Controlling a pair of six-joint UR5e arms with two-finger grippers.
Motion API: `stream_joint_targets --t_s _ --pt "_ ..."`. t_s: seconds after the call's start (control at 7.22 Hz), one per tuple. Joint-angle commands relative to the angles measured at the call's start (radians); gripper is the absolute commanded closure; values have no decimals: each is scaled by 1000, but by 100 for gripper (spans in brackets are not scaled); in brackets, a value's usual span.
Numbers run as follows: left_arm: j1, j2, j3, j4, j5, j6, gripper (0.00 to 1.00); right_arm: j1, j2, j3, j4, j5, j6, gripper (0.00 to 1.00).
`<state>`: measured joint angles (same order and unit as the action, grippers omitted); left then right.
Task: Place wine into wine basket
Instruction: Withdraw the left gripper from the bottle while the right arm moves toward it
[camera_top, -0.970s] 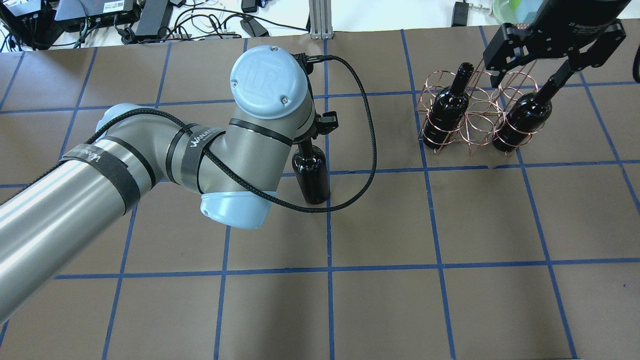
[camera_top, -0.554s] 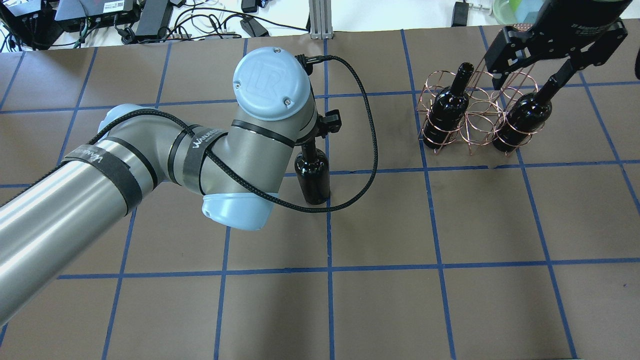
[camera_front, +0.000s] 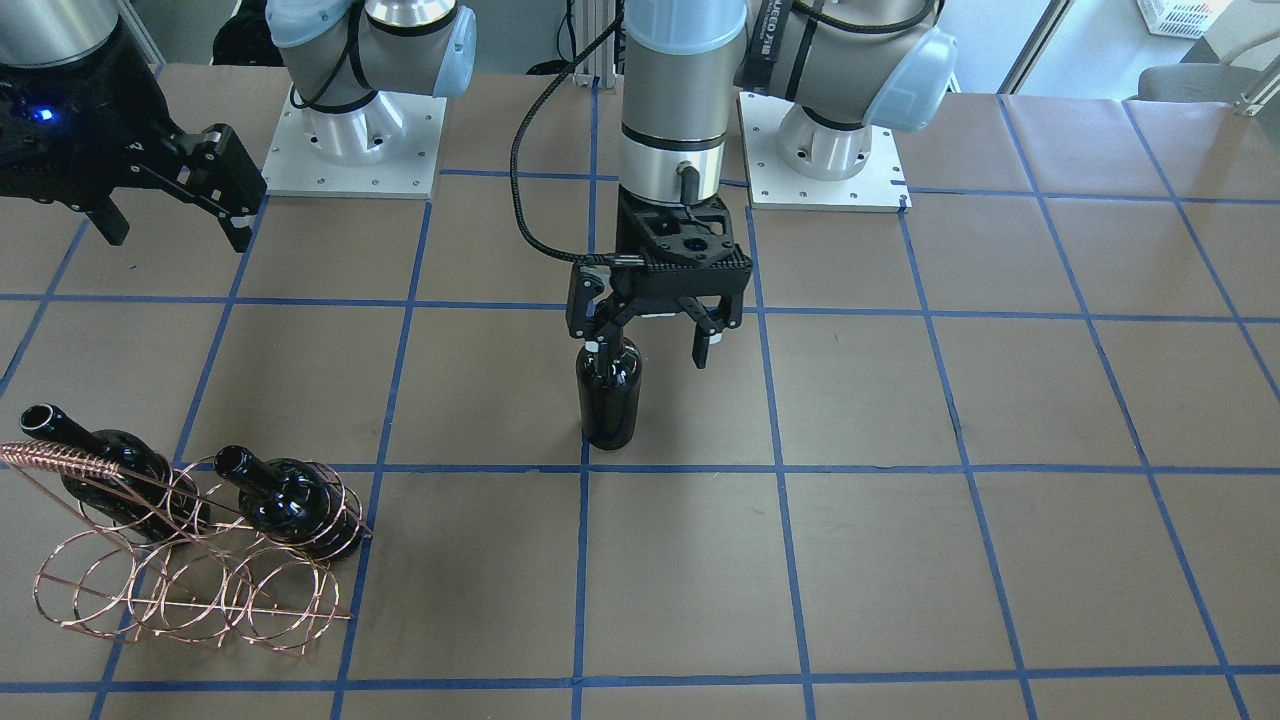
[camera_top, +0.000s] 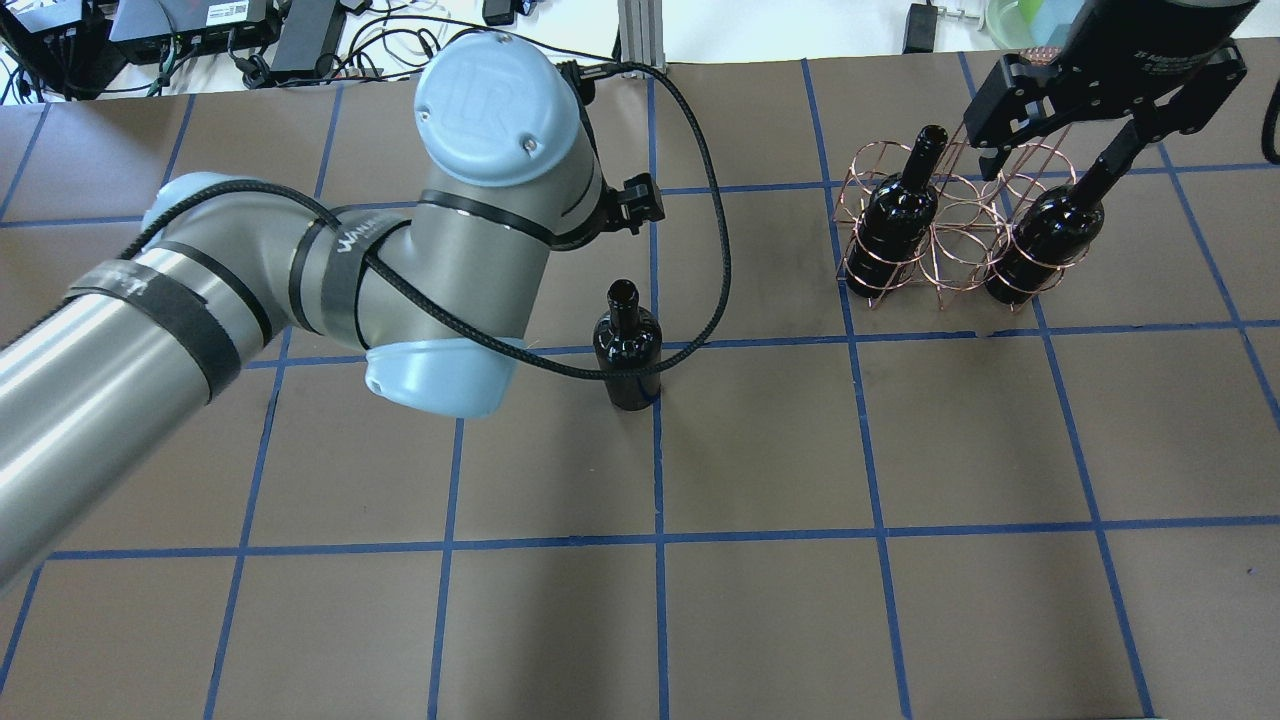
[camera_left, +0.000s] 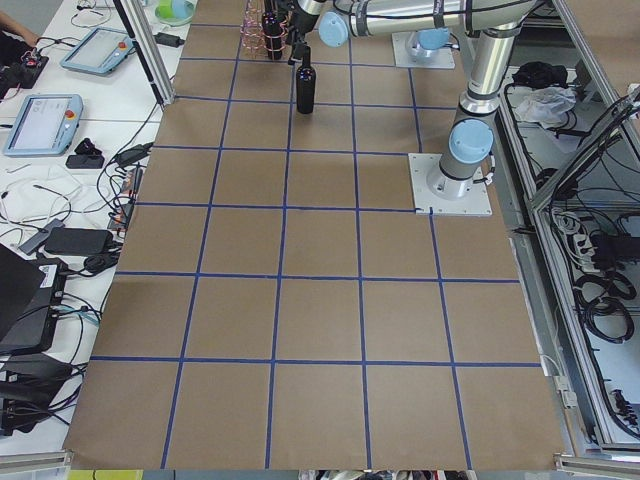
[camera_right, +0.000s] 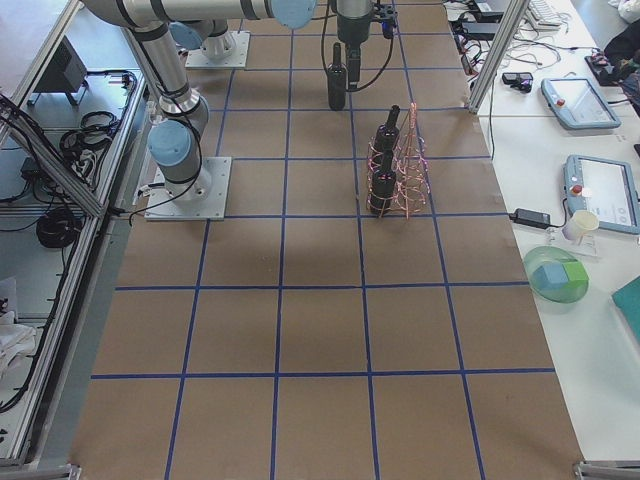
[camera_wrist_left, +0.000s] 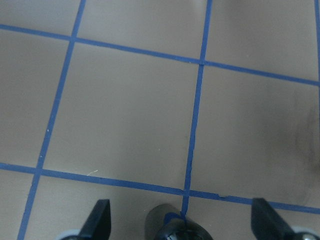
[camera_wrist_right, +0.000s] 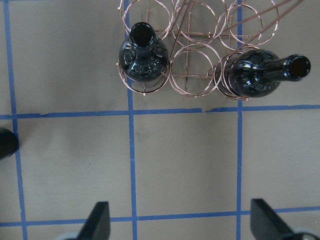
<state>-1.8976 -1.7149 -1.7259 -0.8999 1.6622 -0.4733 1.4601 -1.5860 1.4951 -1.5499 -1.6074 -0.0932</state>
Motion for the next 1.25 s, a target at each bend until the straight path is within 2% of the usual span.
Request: stream_joint_targets --t_s 0.0,0.14,0.42,0.55,1.11 --pt "153 30 159 -350 -76 251 0 43 6 1 -32 -2 6 0" --pt "217 47 176 -441 -82 389 0 93 27 -1 -68 0 74 0" --pt "343 104 206 -557 -154 444 0 262 95 -12 -146 -5 258 0" --pt "374 130 218 -618 -142 500 0 305 138 -16 -211 -20 317 0" --pt "367 158 157 -639 -131 529 0 492 231 -53 -243 -22 513 0"
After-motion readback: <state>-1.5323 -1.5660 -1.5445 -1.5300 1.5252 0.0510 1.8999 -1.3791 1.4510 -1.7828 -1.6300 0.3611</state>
